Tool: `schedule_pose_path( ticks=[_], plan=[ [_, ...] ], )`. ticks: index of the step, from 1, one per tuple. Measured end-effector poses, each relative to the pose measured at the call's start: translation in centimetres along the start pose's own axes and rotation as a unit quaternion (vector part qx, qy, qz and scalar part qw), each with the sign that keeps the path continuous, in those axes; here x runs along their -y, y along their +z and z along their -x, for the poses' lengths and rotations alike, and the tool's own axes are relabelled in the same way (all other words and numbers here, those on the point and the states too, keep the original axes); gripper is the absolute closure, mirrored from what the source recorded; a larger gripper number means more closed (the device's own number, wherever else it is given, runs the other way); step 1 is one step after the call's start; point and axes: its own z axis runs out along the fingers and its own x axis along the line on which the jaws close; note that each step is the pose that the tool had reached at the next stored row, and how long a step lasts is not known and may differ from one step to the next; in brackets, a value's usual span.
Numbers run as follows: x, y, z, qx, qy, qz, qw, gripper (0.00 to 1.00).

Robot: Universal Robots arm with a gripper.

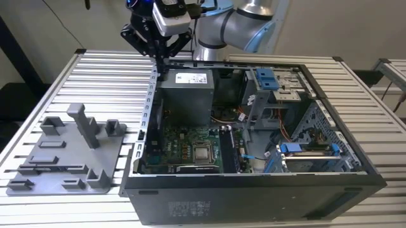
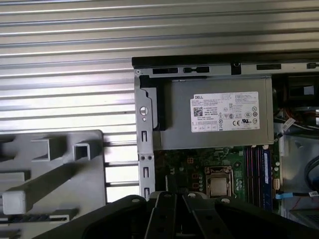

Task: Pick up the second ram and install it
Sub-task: 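Reach for the second ram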

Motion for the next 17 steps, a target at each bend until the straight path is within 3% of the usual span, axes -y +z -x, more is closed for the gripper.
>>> schedule_pose_path(
  ticks=[17],
  plan=[
    [0.08, 0.04, -0.97, 0.0, 0.0, 0.0, 1.0, 0.89]
  ],
)
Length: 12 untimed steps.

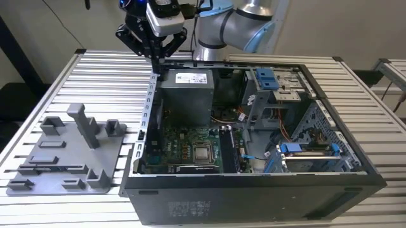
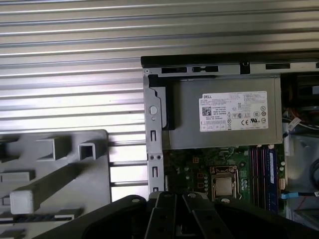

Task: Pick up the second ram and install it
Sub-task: 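Reach for the second ram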

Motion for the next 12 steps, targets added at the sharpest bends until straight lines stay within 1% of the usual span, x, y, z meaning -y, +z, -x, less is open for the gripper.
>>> schedule_pose_path(
  ticks=[4, 8, 12],
  plan=[
    [0.04, -0.01, -0.59, 0.0001, 0.0, 0.0, 1.0, 0.89],
    [0.09, -0.02, -1.36, 0.0002, 0.0, 0.0, 1.0, 0.89],
    [0.12, -0.02, -1.73, 0.0001, 0.0, 0.0003, 1.0, 0.89]
  ],
)
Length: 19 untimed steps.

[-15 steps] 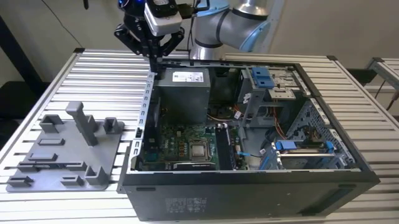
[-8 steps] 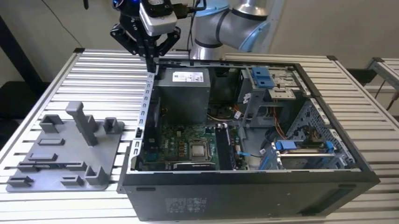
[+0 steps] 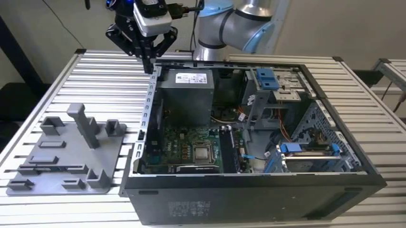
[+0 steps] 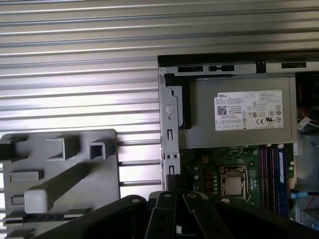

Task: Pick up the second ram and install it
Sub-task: 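Reach for the second ram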

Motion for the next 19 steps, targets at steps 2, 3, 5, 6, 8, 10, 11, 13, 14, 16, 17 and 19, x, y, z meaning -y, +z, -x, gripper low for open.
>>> schedule_pose_path(
  ticks=[2, 3, 5, 6, 8, 10, 11, 13, 14, 16, 17, 19],
  plan=[
    [0.01, 0.0, -0.18, 0.0, 0.0, 0.0, 1.0, 0.89],
    [0.02, 0.0, -0.26, 0.0, 0.0, 0.0, 1.0, 0.89],
    [0.03, -0.01, -0.49, 0.0, 0.0, 0.0, 1.0, 0.89],
    [0.05, -0.01, -0.69, 0.0, 0.0, -0.0001, 1.0, 0.89],
    [0.09, 0.0, -1.3, 0.0, 0.0, 0.0, 1.0, 0.89],
    [0.14, 0.0, -1.98, 0.0, 0.0, 0.0, 1.0, 0.89],
    [0.16, 0.01, -2.3, 0.0, 0.0, 0.0, 1.0, 0.89],
    [0.2, 0.03, -2.8, 0.0, 0.0, 0.0, 1.0, 0.89],
    [0.22, 0.04, -3.01, 0.0, 0.0, 0.0, 1.0, 0.89],
    [0.24, 0.05, -3.4, 0.0, 0.0, 0.0, 1.0, 0.89],
    [0.25, 0.06, -3.52, 0.0001, 0.0, 0.0001, 1.0, 0.89],
    [0.27, 0.06, -3.8, -0.0001, 0.0, 0.0, 1.0, 0.89]
  ],
)
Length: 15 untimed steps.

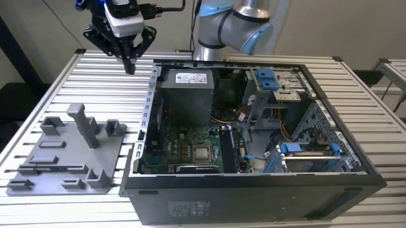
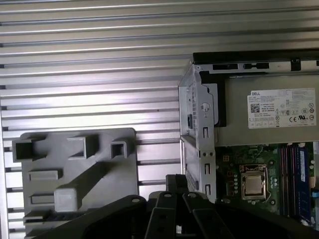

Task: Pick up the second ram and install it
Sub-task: 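Reach for the second ram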

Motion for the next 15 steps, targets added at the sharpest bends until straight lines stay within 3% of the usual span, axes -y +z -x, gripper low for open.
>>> schedule_pose_path(
  ticks=[15],
  plan=[
    [0.18, 0.02, -2.54, -0.0016, 0.0, -0.0001, 1.0, 0.89]
  ],
)
